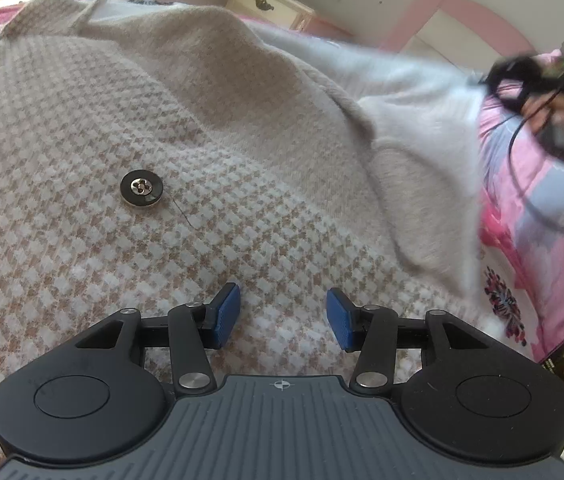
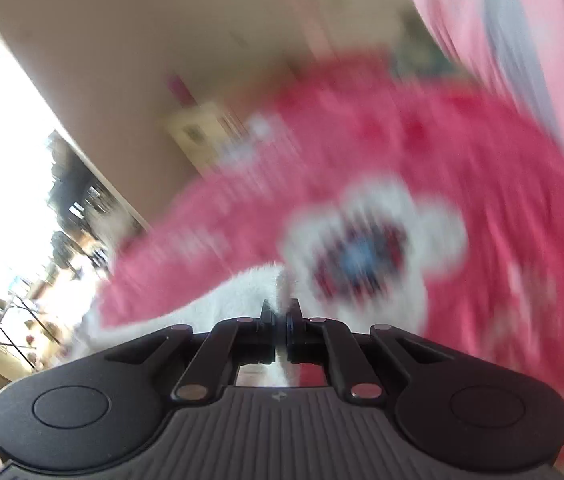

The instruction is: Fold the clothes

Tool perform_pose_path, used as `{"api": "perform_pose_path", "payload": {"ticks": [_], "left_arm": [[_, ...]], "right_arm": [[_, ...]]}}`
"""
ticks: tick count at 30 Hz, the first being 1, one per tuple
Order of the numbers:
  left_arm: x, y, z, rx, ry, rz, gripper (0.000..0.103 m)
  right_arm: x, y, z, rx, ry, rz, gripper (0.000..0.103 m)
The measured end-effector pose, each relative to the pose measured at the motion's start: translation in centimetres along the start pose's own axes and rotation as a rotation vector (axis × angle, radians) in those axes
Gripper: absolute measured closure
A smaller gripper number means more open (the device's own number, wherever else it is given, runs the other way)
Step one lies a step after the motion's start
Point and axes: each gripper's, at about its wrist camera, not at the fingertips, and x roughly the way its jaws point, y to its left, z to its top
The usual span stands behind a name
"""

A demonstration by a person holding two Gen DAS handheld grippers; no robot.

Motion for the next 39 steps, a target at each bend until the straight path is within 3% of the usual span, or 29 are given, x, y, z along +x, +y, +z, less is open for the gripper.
{"api": "perform_pose_path", "payload": {"ticks": [3, 6, 9, 12, 14, 18, 21, 26, 30, 33, 37, 39], "left_arm": [[0.0, 0.2, 0.0, -0.012, 0.002, -0.005, 0.055], [-0.1, 0.5, 0.1, -0.027, 0.001, -0.015, 0.055], [-0.2, 0.9, 0.2, -0.052, -0.001, -0.034, 0.056], [-0.9, 1.6, 0.3, -0.086, -0.013, -0.043, 0.056], [-1.9, 2.3, 0.3, -0.108, -0.031, -0.039, 0.056], [-4.5, 4.5, 0.2, -0.175, -0.06, -0.027, 0.056], [-6.6, 5.8, 0.3, -0.215, -0.087, -0.013, 0.056], [-9.1, 6.3, 0.7, -0.254, -0.146, -0.015, 0.056], [-8.3, 4.9, 1.0, -0.203, -0.13, -0.034, 0.056], [-6.7, 3.3, 0.8, -0.13, -0.084, -0.048, 0.056], [-5.0, 1.1, 0.4, -0.021, -0.032, -0.05, 0.056], [-4.7, 0.0, 0.0, 0.033, -0.021, -0.051, 0.056]], "right_arm": [[-4.7, 4.2, 1.5, -0.137, -0.068, 0.186, 0.097], [-9.6, 8.8, -0.4, -0.341, -0.075, 0.44, 0.097], [-13.9, 12.8, -4.9, -0.573, 0.009, 0.674, 0.097], [-16.4, 15.0, -11.4, -0.802, 0.165, 0.795, 0.097], [-16.8, 15.2, -15.7, -0.908, 0.28, 0.813, 0.097], [-16.0, 13.8, -22.0, -1.078, 0.443, 0.742, 0.097], [-16.9, 14.1, -24.1, -1.205, 0.457, 0.715, 0.097], [-18.1, 15.7, -27.4, -1.302, 0.536, 0.787, 0.097], [-16.2, 14.0, -33.6, -1.421, 0.636, 0.695, 0.094], [-15.3, 13.1, -35.4, -1.375, 0.679, 0.589, 0.084], [-17.9, 11.9, -32.5, -1.174, 0.669, 0.65, 0.064], [-19.1, 10.7, -31.1, -1.096, 0.64, 0.636, 0.061]]}}
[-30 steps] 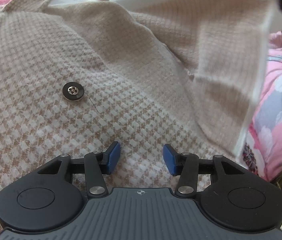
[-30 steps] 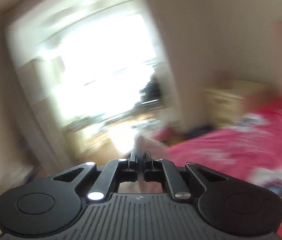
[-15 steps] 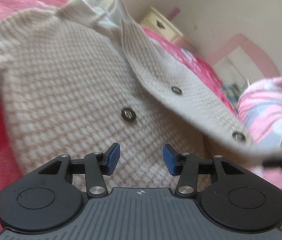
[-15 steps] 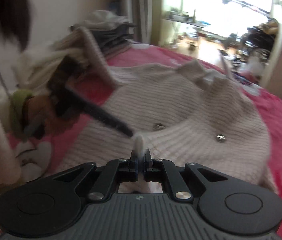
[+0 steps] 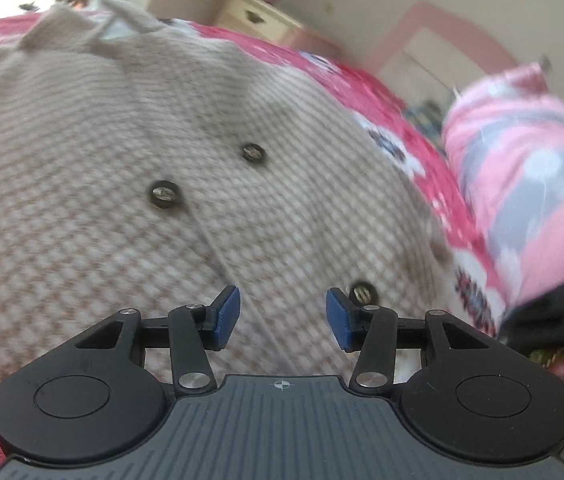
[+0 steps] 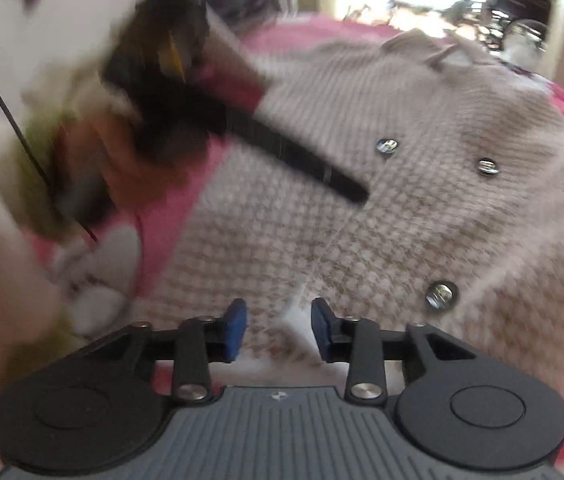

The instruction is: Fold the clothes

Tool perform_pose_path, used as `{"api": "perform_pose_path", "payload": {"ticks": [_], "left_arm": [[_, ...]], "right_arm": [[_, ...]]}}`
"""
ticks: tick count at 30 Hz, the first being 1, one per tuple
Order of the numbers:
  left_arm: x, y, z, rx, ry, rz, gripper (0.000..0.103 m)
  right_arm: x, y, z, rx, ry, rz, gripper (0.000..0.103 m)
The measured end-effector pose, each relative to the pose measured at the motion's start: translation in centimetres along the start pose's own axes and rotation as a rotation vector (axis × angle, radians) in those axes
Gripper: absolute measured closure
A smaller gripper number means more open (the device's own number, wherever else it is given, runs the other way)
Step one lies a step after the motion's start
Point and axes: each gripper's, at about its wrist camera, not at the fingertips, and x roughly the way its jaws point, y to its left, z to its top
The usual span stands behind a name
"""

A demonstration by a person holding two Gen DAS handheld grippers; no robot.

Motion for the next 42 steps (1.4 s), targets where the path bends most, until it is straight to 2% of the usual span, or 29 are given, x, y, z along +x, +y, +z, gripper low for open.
{"api": "perform_pose_path", "payload": {"ticks": [1, 4, 6, 8, 12, 14, 17, 20, 21, 22, 24, 25, 27, 31, 33, 36, 38, 39, 40, 41, 42], "left_arm": [[0.0, -0.5, -0.2, 0.027, 0.003, -0.002, 0.056], [-0.4, -1.6, -0.7, 0.113, 0.006, -0.018, 0.054], [-0.2, -2.1, -1.0, 0.161, 0.025, -0.024, 0.054], [0.1, -2.4, -1.2, 0.181, 0.051, -0.013, 0.054], [0.7, -2.4, -1.8, 0.181, 0.083, 0.014, 0.054], [1.0, -2.2, -1.9, 0.166, 0.094, 0.023, 0.054], [1.5, -2.1, -2.0, 0.153, 0.11, 0.039, 0.054], [2.0, -2.2, -2.2, 0.155, 0.12, 0.056, 0.054], [2.2, -2.3, -2.3, 0.159, 0.125, 0.063, 0.054], [2.3, -2.3, -2.4, 0.164, 0.129, 0.07, 0.054], [2.4, -2.4, -2.7, 0.178, 0.131, 0.079, 0.054], [2.4, -2.4, -2.8, 0.186, 0.132, 0.081, 0.054], [2.5, -2.5, -3.0, 0.2, 0.136, 0.086, 0.054], [2.5, -2.6, -3.1, 0.222, 0.145, 0.092, 0.054], [2.4, -2.7, -3.1, 0.228, 0.15, 0.095, 0.054], [2.4, -2.7, -3.0, 0.233, 0.158, 0.098, 0.054], [2.5, -2.7, -3.0, 0.235, 0.164, 0.098, 0.054], [2.6, -2.8, -3.0, 0.237, 0.167, 0.097, 0.054], [2.6, -2.8, -2.9, 0.238, 0.17, 0.096, 0.054], [2.6, -2.7, -2.9, 0.237, 0.173, 0.093, 0.054], [2.5, -2.7, -2.9, 0.235, 0.174, 0.09, 0.054]], "right_arm": [[-0.7, -0.5, -0.4, 0.033, -0.009, -0.048, 0.06], [-2.1, -3.9, -2.6, 0.173, 0.001, -0.264, 0.06], [-2.3, -7.4, -4.5, 0.343, 0.023, -0.381, 0.06], [-2.6, -10.8, -6.2, 0.552, 0.013, -0.427, 0.06], [-4.4, -16.8, -10.1, 1.028, -0.171, -0.383, 0.059], [-4.8, -19.6, -13.2, 1.293, -0.283, -0.319, 0.051], [-3.8, -22.9, -17.8, 1.675, -0.484, -0.172, 0.047], [-2.3, -25.3, -19.4, 1.803, -0.638, -0.1, 0.047], [-2.0, -25.9, -19.3, 1.814, -0.666, -0.106, 0.048], [-2.0, -26.5, -18.8, 1.807, -0.678, -0.127, 0.055], [-3.0, -27.9, -16.3, 1.706, -0.64, -0.247, 0.074], [-4.1, -28.8, -14.5, 1.626, -0.623, -0.31, 0.076], [-6.7, -30.6, -10.5, 1.464, -0.62, -0.415, 0.078], [-12.6, -34.4, -1.5, 1.143, -0.683, -0.599, 0.079], [-14.4, -36.1, 2.4, 1.036, -0.703, -0.671, 0.079], [-14.7, -38.1, 6.4, 0.908, -0.711, -0.779, 0.079], [-13.3, -39.6, 7.6, 0.873, -0.691, -0.848, 0.079], [-12.2, -40.5, 7.8, 0.882, -0.668, -0.882, 0.077], [-11.0, -41.3, 7.7, 0.912, -0.627, -0.907, 0.068], [-9.6, -42.2, 7.0, 0.974, -0.548, -0.903, 0.061], [-8.1, -43.3, 5.8, 1.05, -0.43, -0.869, 0.044]]}}
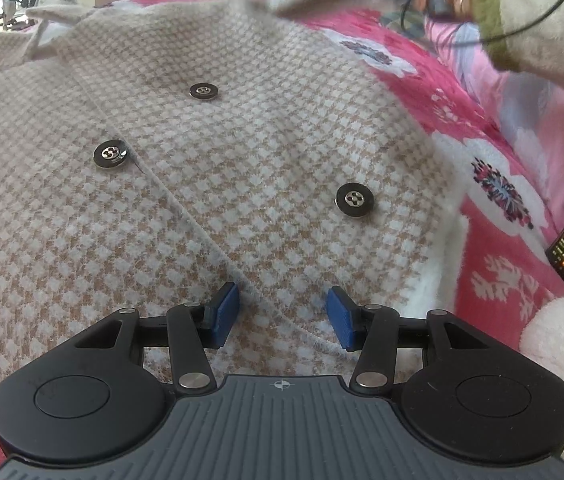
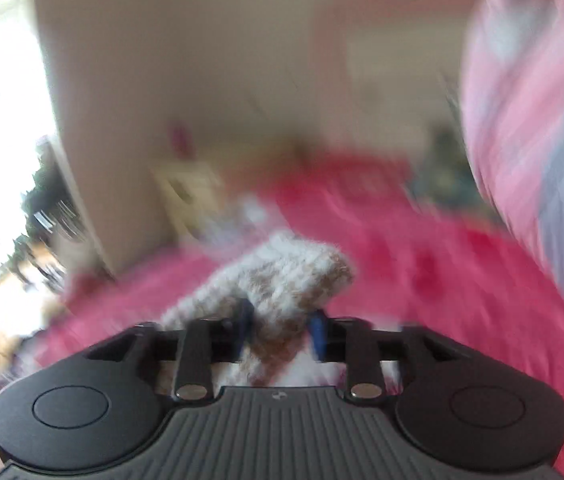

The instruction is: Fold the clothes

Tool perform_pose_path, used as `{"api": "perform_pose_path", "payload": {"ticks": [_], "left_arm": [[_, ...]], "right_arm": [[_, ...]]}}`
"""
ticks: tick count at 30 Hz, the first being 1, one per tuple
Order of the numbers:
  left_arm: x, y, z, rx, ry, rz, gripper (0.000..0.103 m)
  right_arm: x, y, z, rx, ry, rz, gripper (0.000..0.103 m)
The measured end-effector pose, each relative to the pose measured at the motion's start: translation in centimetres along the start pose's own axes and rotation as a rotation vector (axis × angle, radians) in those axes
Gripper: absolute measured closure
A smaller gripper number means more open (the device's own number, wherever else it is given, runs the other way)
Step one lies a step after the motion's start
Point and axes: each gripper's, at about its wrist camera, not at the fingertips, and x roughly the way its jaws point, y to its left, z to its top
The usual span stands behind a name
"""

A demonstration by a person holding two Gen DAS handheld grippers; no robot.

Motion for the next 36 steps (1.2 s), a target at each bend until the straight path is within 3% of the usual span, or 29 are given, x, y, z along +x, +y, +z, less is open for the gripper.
{"api": "perform_pose_path", "payload": {"ticks": [2, 4, 6, 10, 12, 15, 17, 20, 23, 27, 32, 34, 36], "left_arm": [[-0.1, 0.1, 0.0, -0.004, -0.001, -0.007, 0.054], [-0.1, 0.2, -0.1, -0.002, -0.006, -0.011, 0.054], [-0.2, 0.2, -0.2, 0.001, -0.01, -0.015, 0.054], [-0.6, 0.3, -0.1, -0.013, -0.026, -0.024, 0.054], [-1.1, 0.2, 0.0, -0.014, -0.047, -0.019, 0.054], [-2.2, -0.6, 0.2, 0.023, -0.094, -0.016, 0.054], [-2.9, -1.3, 0.3, 0.053, -0.123, -0.024, 0.054], [-3.4, -2.9, 0.2, 0.11, -0.132, -0.08, 0.054], [-2.7, -5.0, 0.0, 0.18, -0.104, -0.12, 0.05], [-1.0, -6.6, -0.5, 0.218, -0.073, -0.078, 0.048], [0.3, -5.5, -0.6, 0.129, -0.048, -0.071, 0.048], [0.5, -5.1, -0.8, 0.113, -0.048, -0.075, 0.048], [0.4, -4.9, -1.1, 0.113, -0.052, -0.076, 0.048]], "right_arm": [[2.6, -1.4, -2.5, 0.012, 0.207, -0.088, 0.044], [1.7, -3.3, -5.3, 0.048, 0.238, -0.127, 0.045], [-1.0, -5.8, -7.4, 0.134, 0.239, -0.033, 0.045], [-7.6, -9.7, -11.4, 0.238, 0.335, 0.201, 0.045], [-11.0, -10.0, -13.6, 0.191, 0.401, 0.298, 0.045], [-16.8, -8.4, -17.8, -0.068, 0.458, 0.374, 0.045], [-20.4, -6.8, -20.9, -0.285, 0.452, 0.445, 0.045], [-23.9, -5.7, -25.0, -0.46, 0.457, 0.514, 0.047], [-25.3, -5.3, -27.6, -0.514, 0.446, 0.483, 0.049], [-23.4, -4.5, -29.6, -0.558, 0.379, 0.417, 0.054], [-20.2, -4.9, -30.1, -0.399, 0.366, 0.425, 0.069], [-20.0, -5.1, -30.7, -0.429, 0.337, 0.408, 0.078], [-21.2, -4.2, -31.1, -0.555, 0.241, 0.32, 0.091]]}}
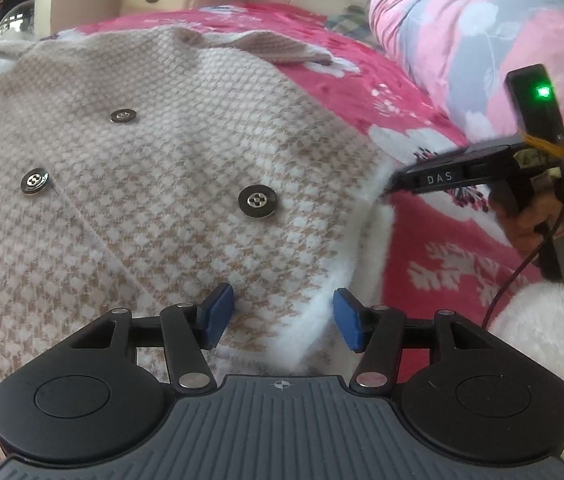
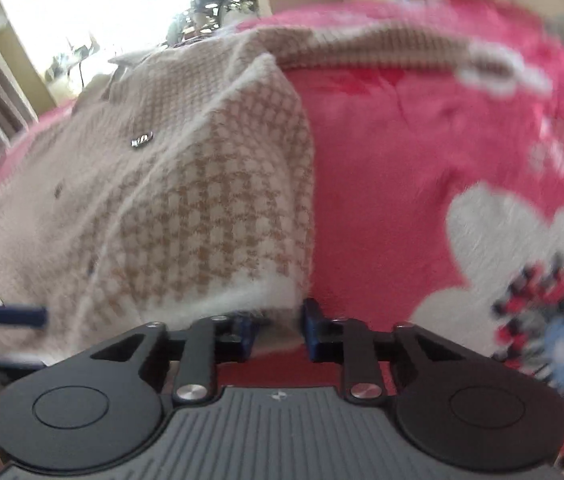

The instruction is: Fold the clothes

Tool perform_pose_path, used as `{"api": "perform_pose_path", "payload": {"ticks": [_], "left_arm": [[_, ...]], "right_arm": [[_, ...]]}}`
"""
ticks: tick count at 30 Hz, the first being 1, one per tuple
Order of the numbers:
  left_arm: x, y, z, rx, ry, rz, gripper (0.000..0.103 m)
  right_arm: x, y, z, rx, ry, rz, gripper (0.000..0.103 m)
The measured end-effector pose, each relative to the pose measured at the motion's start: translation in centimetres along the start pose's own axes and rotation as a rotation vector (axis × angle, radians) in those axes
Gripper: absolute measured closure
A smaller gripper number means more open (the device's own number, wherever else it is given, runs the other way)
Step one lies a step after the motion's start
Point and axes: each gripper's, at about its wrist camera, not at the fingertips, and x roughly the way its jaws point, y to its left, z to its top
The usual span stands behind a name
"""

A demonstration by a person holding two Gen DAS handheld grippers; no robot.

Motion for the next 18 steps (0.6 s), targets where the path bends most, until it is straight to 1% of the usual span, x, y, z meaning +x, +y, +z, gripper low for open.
{"api": "perform_pose_path", "payload": {"ticks": [1, 2, 3, 5, 6, 7, 8, 11, 12, 14, 15, 17, 18], "left_arm": [[0.0, -0.1, -0.1, 0.008, 0.001, 0.002, 0.048], [-0.1, -0.2, -0.1, 0.014, 0.002, 0.003, 0.048], [0.0, -0.2, 0.0, 0.018, 0.002, 0.002, 0.048], [0.0, -0.1, 0.0, 0.017, 0.004, 0.0, 0.048], [-0.1, -0.1, 0.0, 0.015, 0.004, -0.001, 0.048], [-0.1, -0.1, 0.0, 0.014, 0.004, -0.002, 0.048], [-0.1, -0.1, -0.1, 0.014, 0.003, -0.002, 0.048], [-0.2, -0.2, -0.3, 0.02, -0.004, -0.002, 0.048], [-0.2, -0.1, -0.3, 0.021, -0.006, -0.003, 0.048], [-0.1, -0.1, -0.4, 0.018, -0.01, -0.006, 0.048], [-0.1, 0.0, -0.3, 0.015, -0.011, -0.008, 0.048], [-0.1, 0.1, -0.3, 0.007, -0.013, -0.013, 0.048], [-0.2, 0.2, -0.3, 0.003, -0.015, -0.016, 0.048]], "right_arm": [[-0.4, 0.8, 0.1, -0.081, -0.034, -0.092, 0.098], [-0.8, 1.7, 0.2, -0.162, -0.068, -0.185, 0.098], [-1.2, 2.4, 0.2, -0.223, -0.101, -0.256, 0.098], [-1.4, 3.3, 0.1, -0.288, -0.129, -0.333, 0.097], [-1.1, 3.7, 0.0, -0.309, -0.129, -0.355, 0.097], [-0.7, 3.8, -0.2, -0.31, -0.123, -0.353, 0.097], [-0.5, 3.5, -0.1, -0.279, -0.114, -0.322, 0.097], [0.0, 2.0, 0.5, -0.128, -0.077, -0.183, 0.095], [0.1, 1.4, 0.7, -0.078, -0.071, -0.144, 0.092], [0.3, 0.6, 0.7, -0.023, -0.071, -0.084, 0.09], [0.2, 0.5, 0.6, -0.022, -0.074, -0.057, 0.088], [0.1, 0.7, 0.3, -0.073, -0.079, -0.029, 0.081], [-0.2, 0.9, 0.0, -0.103, -0.088, -0.025, 0.071]]}}
